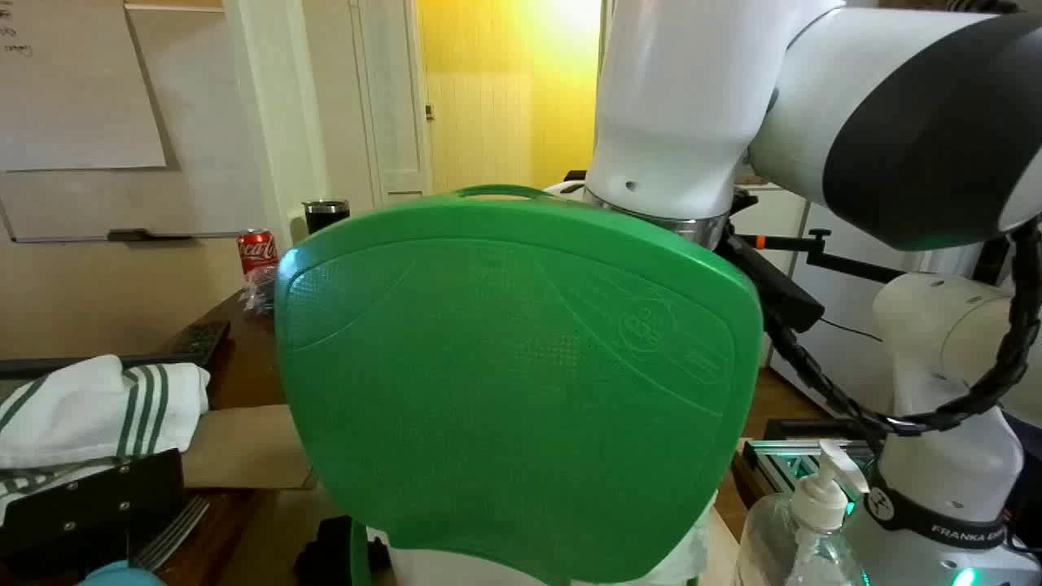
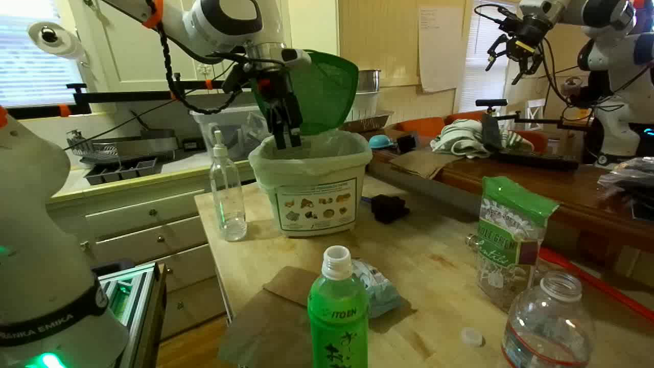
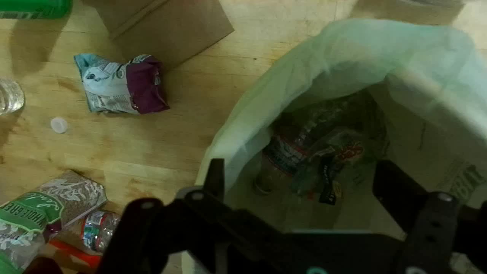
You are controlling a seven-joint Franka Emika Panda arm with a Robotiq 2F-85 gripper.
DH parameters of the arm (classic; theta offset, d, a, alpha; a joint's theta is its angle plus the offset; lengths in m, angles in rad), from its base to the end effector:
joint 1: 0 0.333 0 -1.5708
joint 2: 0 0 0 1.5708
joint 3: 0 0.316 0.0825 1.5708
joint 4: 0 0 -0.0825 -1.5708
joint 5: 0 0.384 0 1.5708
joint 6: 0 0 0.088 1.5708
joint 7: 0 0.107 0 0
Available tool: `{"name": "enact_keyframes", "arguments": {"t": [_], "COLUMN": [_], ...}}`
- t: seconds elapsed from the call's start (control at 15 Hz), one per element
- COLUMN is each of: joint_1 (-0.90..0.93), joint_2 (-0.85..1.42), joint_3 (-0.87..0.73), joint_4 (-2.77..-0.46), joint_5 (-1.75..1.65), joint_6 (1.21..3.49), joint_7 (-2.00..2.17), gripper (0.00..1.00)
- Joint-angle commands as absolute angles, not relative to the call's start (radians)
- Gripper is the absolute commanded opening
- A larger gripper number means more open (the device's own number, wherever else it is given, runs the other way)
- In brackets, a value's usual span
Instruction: Put the bottle inside the trash can
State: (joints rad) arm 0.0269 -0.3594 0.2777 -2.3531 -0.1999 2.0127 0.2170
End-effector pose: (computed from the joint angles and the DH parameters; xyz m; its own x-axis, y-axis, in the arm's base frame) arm 0.4238 0.1266 0.4661 0.9855 0.1624 0.0496 0.1434 -0.9523 0.2693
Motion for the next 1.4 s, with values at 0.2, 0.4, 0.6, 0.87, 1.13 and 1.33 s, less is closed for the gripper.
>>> {"name": "enact_keyframes", "arguments": {"t": [0.2,0.4,0.6,0.87,1.13,1.33], "joint_1": [0.058,0.058,0.048,0.030,0.003,-0.032], "joint_2": [-0.356,-0.356,-0.373,-0.429,-0.478,-0.511], "joint_3": [0.250,0.250,0.242,0.212,0.197,0.189], "joint_4": [-2.351,-2.351,-2.358,-2.378,-2.395,-2.419], "joint_5": [-0.211,-0.211,-0.228,-0.248,-0.284,-0.313], "joint_6": [2.008,2.008,2.015,2.038,2.040,2.032], "joint_7": [0.226,0.226,0.256,0.317,0.379,0.442], "gripper": [1.00,1.00,1.00,1.00,1.00,1.00]}}
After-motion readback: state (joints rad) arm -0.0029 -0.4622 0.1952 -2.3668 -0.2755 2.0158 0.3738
